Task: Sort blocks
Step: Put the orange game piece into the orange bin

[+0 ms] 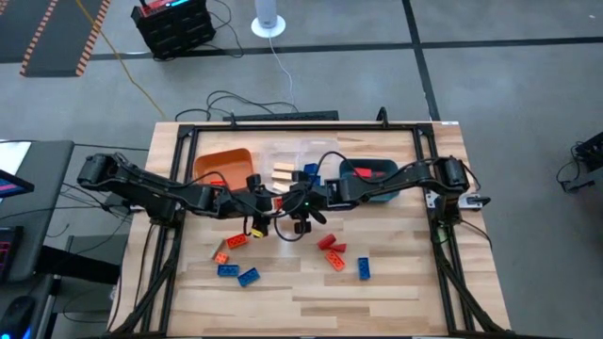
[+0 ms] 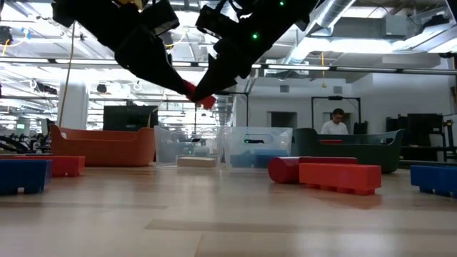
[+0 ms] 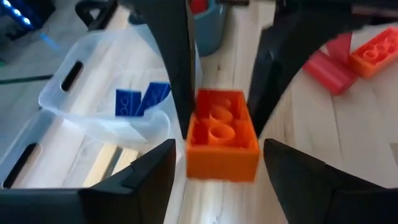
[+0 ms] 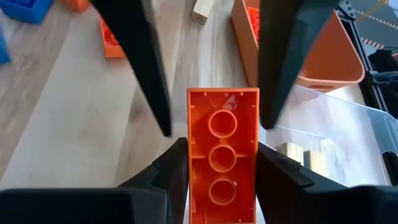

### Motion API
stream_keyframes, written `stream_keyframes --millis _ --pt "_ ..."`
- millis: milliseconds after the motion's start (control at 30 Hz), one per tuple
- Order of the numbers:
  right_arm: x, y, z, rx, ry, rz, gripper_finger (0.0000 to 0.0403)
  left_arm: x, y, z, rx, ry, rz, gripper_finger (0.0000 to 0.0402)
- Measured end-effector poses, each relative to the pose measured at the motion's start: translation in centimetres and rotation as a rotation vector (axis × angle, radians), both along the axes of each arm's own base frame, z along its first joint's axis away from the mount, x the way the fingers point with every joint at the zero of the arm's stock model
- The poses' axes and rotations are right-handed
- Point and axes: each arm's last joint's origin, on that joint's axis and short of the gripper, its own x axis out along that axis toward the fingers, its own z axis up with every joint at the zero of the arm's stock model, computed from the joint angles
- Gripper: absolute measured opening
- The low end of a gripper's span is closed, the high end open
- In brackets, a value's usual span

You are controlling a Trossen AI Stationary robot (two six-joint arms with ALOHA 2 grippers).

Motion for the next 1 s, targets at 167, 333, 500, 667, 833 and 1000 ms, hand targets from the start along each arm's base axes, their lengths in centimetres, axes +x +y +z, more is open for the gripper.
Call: stream_keyframes --millis 167,333,500,667,833,1000 --pt "0.0 0.0 0.0 0.0 -0.001 0.002 0.0176 0.2 0.0 0.3 0.023 -0.022 -0.018 0.0192" --pt "0.1 0.3 0.1 -0.009 -0.012 0.016 0.0191 0.1 0.0 0.2 0.035 -0.006 -0.022 0.0137" --pt "0.0 0.3 0.0 -0.006 -0.007 0.014 0.0227 0.0 0.0 0.1 0.044 0.014 -0.02 0.0134" --pt "-0.6 0.0 0.2 -0.008 0.054 0.01 0.0251 -0.3 0.1 0.2 0.023 0.063 -0.003 0.0134" --pt "-2.0 -0.2 1.4 -0.01 0.11 -0.005 0.0255 -1.3 0.1 0.9 -0.008 0.16 0.07 0.0134" --pt "-4.2 -0.5 3.9 0.043 0.135 -0.064 0.0255 -3.1 0.5 1.9 -0.016 0.173 0.169 0.0134"
